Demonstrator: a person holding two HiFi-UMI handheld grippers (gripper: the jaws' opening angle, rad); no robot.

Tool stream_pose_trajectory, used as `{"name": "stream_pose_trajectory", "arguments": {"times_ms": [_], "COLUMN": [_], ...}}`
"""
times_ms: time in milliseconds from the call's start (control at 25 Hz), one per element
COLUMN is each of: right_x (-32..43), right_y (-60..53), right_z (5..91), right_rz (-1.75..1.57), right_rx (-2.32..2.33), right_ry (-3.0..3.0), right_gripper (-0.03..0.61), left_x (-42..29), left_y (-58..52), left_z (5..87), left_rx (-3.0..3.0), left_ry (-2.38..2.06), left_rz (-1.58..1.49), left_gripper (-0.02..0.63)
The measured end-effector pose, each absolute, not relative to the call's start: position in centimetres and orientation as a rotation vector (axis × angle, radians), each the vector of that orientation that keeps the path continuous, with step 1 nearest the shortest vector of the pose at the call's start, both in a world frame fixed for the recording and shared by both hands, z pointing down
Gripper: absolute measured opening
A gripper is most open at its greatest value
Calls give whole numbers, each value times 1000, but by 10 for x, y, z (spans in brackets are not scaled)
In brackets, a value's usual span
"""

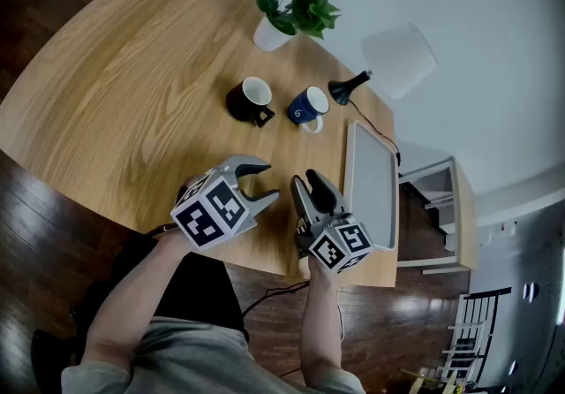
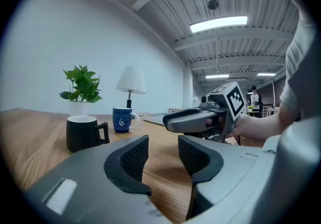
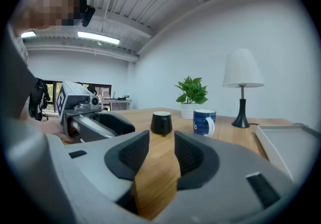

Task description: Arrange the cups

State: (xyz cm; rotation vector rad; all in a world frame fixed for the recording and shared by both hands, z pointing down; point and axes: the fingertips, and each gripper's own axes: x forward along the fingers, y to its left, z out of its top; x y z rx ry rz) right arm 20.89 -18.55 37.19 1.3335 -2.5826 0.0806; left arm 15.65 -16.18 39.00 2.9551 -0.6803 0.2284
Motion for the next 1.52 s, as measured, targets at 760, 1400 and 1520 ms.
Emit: {"name": "stream_pose_trajectory", "arguments": {"times_ms": [760, 1400, 1520], "right_x": [262, 259, 258], "right_y": [-298, -344, -348], "right_z": [362, 392, 395], "right_rz": [0, 47, 39], "right_rx": [1425, 1367, 1356], "right_ry": [-2351, -2319, -2314], "right_gripper": [167, 130, 129], "left_x": [158, 157, 157], "left_y": [-158, -159, -158], "left_z": [391, 391, 393], "left_rx": [2962, 2964, 2955], "left_ry": [-647, -647, -643], "left_rz": [240, 236, 248], "left_gripper": [9, 9, 9]}}
